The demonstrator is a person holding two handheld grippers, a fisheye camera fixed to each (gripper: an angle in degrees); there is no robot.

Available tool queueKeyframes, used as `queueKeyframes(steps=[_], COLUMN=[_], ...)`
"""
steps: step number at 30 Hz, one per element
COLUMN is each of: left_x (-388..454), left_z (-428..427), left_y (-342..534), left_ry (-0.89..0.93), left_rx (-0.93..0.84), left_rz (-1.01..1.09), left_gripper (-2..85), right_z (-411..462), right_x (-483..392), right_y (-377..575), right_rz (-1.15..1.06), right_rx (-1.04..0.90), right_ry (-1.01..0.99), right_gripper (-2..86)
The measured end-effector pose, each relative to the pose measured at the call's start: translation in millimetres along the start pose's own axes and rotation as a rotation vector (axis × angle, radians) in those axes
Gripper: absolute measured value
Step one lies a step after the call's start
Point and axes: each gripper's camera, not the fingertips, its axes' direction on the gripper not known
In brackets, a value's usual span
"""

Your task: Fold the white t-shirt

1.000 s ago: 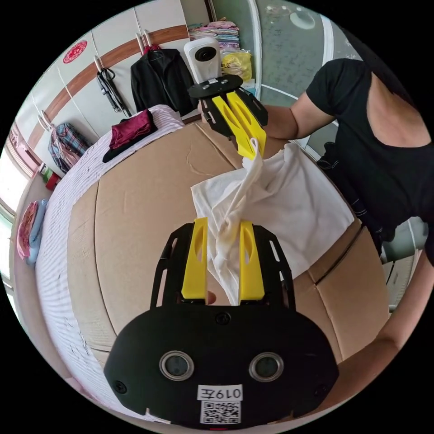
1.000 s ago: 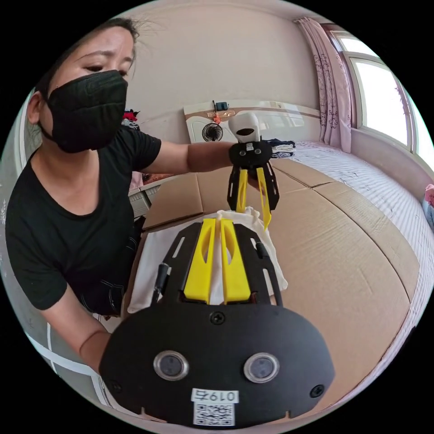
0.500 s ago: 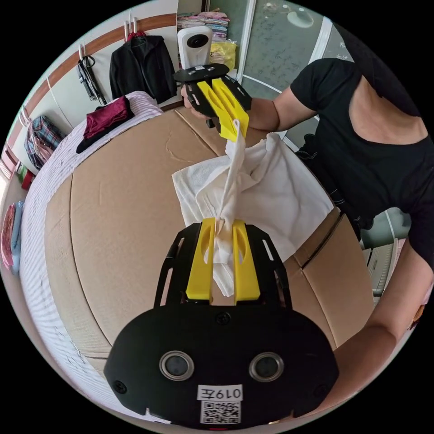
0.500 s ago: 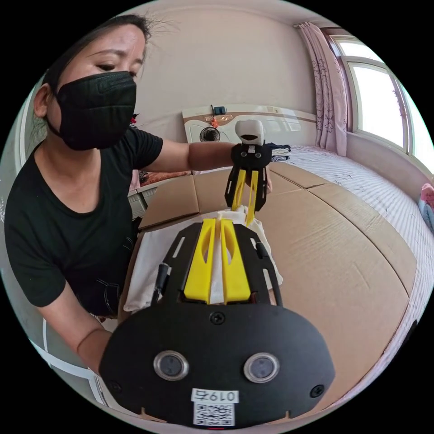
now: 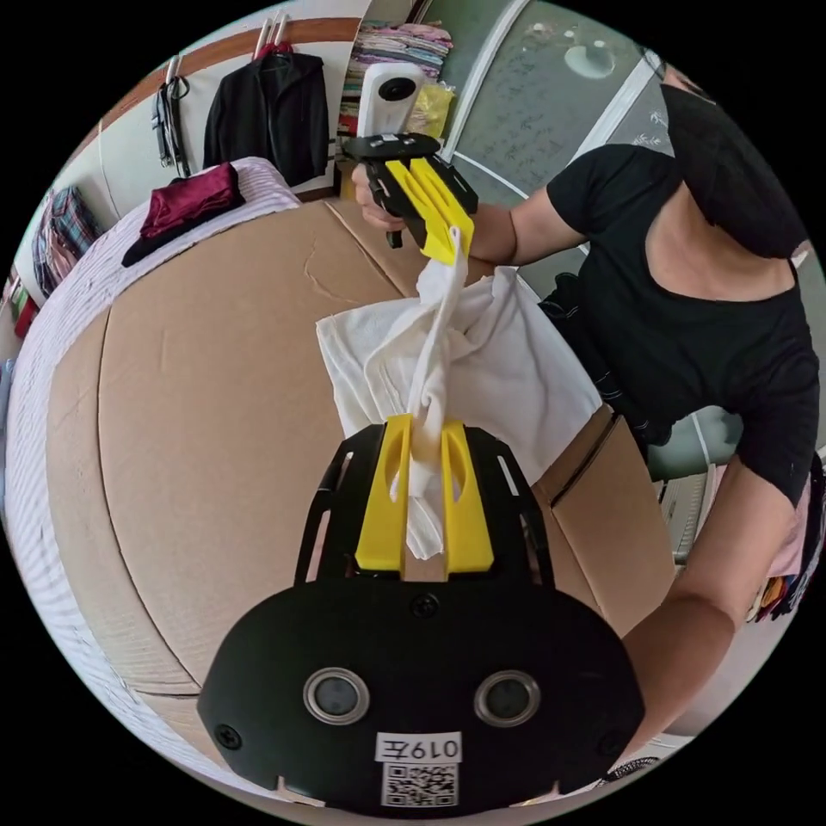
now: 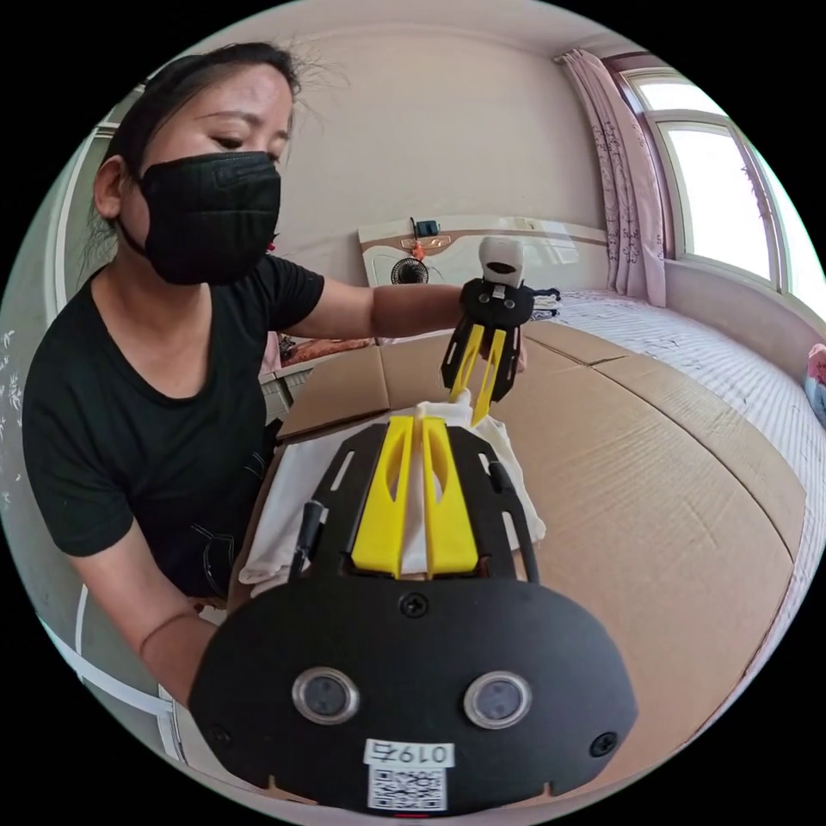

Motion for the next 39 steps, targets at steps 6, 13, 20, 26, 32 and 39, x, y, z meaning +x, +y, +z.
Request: queueKeyframes(steps=[6,13,20,26,32,39], left_x=[-34.3,-72.4,-80.9,-85.9,-70.6,-74.9], left_z=[-4.8,-30.9,-10.7,-16.9,-27.5,1.1], left_y=[29.0,68.6,74.5,81.2,64.7,45.2], left_ry=[0.057,0.138,0.354,0.434,0.261,-0.012], left_rx=[0.060,0.273,0.120,0.142,0.248,0.065], left_rz=[-0.073,-0.137,0.048,0.043,0.044,-0.132], left_gripper=[1.3,0.9,0.9,1.6,4.0,3.5], right_z=[-3.3,8.8,27.2,26.1,32.0,45.6], right_x=[9.6,8.9,8.5,20.1,22.9,25.4], right_y=[16.6,16.7,11.1,24.3,27.7,24.7], right_rz=[-0.022,-0.111,-0.128,-0.088,-0.063,-0.013], right_rx=[0.051,0.082,0.031,0.086,0.116,0.080], right_ry=[-0.044,-0.109,-0.048,-0.038,0.002,0.052], right_gripper=[0.2,0.3,0.3,0.3,0.3,0.2])
